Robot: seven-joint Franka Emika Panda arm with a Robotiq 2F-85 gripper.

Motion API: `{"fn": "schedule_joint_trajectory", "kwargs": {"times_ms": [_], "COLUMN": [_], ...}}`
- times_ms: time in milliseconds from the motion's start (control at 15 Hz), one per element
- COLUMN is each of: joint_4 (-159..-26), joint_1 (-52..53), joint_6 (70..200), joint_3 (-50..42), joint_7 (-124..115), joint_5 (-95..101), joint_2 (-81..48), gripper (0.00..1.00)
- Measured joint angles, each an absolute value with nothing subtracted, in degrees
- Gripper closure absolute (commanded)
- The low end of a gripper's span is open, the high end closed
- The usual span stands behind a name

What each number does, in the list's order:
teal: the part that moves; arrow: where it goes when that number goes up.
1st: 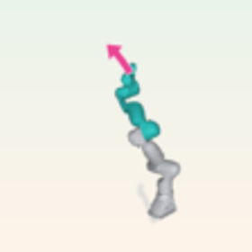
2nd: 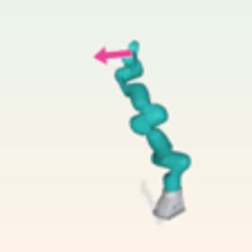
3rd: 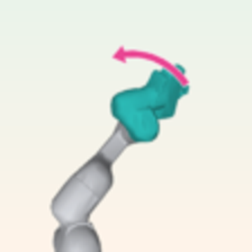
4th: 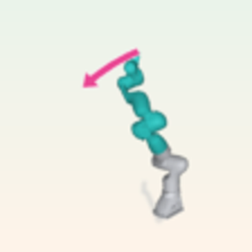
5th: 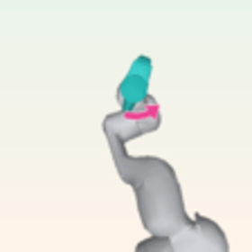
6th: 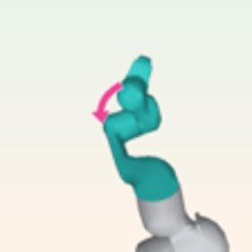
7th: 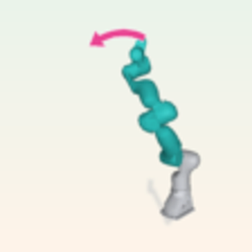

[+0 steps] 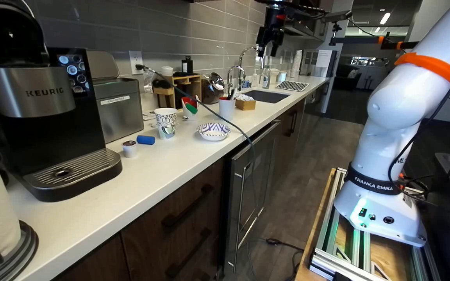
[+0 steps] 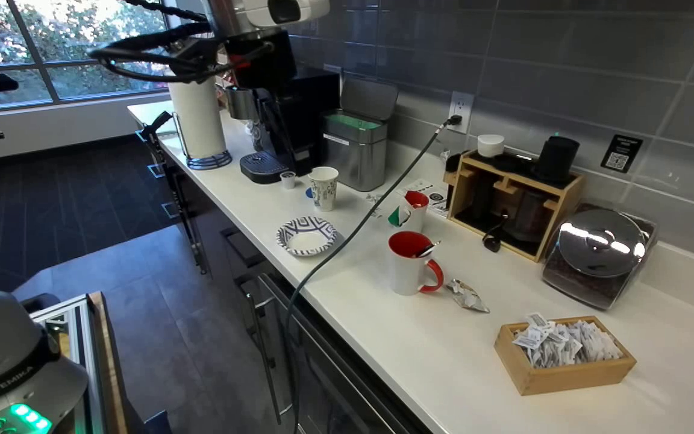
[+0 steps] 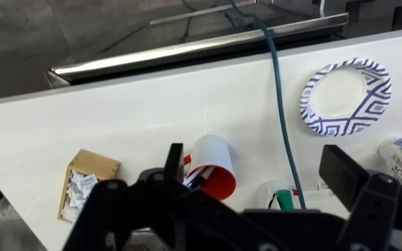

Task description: Remove the straw from the cup

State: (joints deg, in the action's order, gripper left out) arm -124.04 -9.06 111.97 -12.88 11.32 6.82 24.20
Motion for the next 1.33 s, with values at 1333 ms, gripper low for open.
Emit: {"fn": "schedule_joint_trajectory", "kwargs": {"times_ms": [1333], "joint_4": [-113.87], "joint_1": [-7.28], "joint_6": [119.87], "joint_3": [-22.79], "joint_7": [41.02], "joint_5": [-8.05], "joint_2": [7.19], "gripper": [0.0]}}
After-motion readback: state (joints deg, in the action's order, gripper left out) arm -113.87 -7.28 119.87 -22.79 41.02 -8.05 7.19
